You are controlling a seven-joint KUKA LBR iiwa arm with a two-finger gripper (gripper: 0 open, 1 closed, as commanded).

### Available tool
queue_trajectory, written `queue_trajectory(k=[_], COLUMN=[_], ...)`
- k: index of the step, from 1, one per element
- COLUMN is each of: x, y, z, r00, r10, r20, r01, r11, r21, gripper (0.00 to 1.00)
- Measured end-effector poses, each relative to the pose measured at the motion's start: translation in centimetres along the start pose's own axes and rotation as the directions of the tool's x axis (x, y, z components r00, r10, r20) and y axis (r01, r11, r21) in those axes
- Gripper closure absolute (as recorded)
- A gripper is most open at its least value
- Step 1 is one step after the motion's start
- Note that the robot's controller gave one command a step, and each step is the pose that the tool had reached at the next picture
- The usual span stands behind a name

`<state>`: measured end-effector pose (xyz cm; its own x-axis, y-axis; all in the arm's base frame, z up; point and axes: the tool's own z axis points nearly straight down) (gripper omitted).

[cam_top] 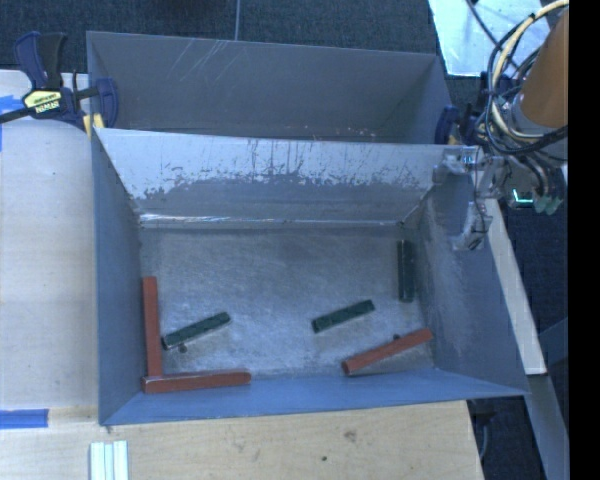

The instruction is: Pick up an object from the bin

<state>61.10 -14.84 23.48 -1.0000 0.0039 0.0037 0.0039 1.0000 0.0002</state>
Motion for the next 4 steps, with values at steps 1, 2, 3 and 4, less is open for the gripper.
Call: queue_trajectory(k=[1,2,3,4], x=[6.9,8.3,8.2,5.5], y=[1.8,10.9,10.5,12.3], z=[15.6,16.5,16.3,0.3], r00=[1.0,0.991,0.991,0.957], r10=[-0.008,-0.136,-0.131,-0.291], r20=[-0.003,0.004,0.008,0.016], r01=[0.008,0.136,0.131,0.291], r11=[1.0,0.991,0.991,0.957], r21=[-0.001,-0.003,0.001,0.005], gripper=[0.0,0.0,1.0,1.0])
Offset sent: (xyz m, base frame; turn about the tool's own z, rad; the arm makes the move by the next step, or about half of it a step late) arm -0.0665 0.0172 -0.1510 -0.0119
